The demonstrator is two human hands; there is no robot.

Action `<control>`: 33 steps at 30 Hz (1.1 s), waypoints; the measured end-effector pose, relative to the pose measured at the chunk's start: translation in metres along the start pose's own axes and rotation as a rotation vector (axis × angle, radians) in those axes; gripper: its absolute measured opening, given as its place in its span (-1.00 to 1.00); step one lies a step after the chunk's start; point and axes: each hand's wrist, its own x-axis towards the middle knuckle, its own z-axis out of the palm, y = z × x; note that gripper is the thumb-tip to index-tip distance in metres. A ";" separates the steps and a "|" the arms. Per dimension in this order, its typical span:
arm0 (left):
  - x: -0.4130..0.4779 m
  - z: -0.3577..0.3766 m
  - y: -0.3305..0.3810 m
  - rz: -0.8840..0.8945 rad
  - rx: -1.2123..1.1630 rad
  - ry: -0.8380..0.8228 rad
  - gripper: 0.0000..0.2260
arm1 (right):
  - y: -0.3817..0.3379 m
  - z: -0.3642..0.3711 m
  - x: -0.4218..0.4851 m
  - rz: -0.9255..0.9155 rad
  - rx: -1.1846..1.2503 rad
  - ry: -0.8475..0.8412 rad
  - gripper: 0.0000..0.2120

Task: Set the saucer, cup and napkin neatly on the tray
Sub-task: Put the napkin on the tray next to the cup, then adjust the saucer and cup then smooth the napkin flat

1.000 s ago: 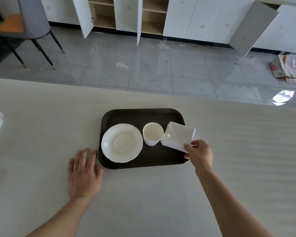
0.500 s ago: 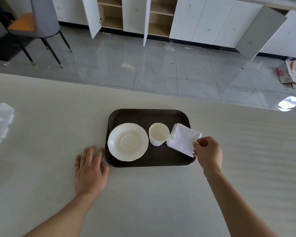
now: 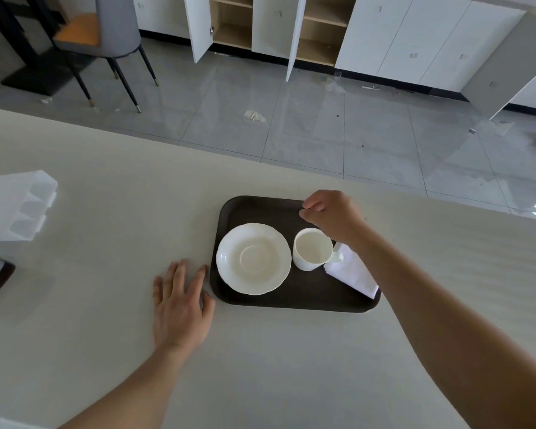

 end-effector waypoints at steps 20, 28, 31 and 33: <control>-0.001 -0.004 0.000 0.004 -0.029 0.022 -0.55 | -0.025 0.076 0.064 -0.246 -0.555 -0.415 -0.85; 0.001 -0.003 0.000 -0.009 -0.038 0.005 -0.55 | -0.022 0.070 0.082 -0.225 -0.448 -0.331 -0.85; 0.000 -0.003 0.000 -0.012 -0.038 -0.009 -0.54 | -0.017 0.070 0.090 -0.173 -0.405 -0.302 -0.87; 0.000 -0.002 -0.001 -0.016 -0.034 -0.019 -0.54 | -0.014 0.070 0.094 -0.143 -0.385 -0.293 -0.87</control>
